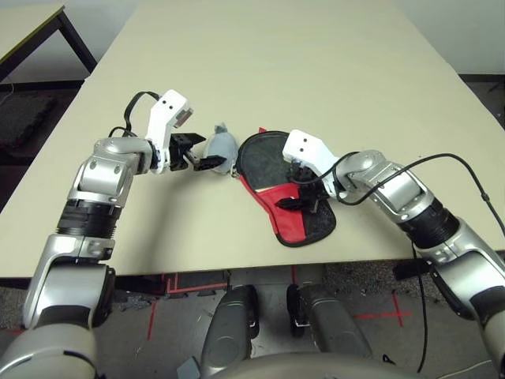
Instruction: Store the ping-pong paddle in its case and zip it.
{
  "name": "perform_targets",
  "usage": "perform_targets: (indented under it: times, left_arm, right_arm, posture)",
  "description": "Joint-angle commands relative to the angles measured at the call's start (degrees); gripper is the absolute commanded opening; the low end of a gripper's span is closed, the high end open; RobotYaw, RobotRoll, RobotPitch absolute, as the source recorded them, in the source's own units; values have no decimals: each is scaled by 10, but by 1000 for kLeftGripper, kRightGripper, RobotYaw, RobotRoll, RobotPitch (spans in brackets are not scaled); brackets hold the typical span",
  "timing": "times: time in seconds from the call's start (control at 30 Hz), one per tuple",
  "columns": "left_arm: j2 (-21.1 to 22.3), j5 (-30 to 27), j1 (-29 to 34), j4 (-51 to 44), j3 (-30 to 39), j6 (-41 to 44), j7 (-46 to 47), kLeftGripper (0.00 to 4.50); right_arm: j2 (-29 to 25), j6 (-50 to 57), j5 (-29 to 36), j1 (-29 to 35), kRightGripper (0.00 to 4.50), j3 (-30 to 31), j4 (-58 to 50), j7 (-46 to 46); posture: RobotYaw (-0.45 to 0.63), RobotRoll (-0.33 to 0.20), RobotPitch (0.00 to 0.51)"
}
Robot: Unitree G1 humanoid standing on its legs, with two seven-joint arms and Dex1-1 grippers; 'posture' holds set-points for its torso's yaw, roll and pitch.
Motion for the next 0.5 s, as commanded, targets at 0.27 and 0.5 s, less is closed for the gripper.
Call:
perform_targets:
  times: [0.27,0.5]
  left_arm:
    - [-50,6,-13,88,11,-48,28,3305]
    - [-43,18,-59,152,12,-87,21,1345]
  right_arm:
    - [11,1,-22,12,4500,5,11,11]
    - [8,-4,-38,19,4500,14,6,19]
  posture:
    - [-60,0,161]
    - [-60,0,167]
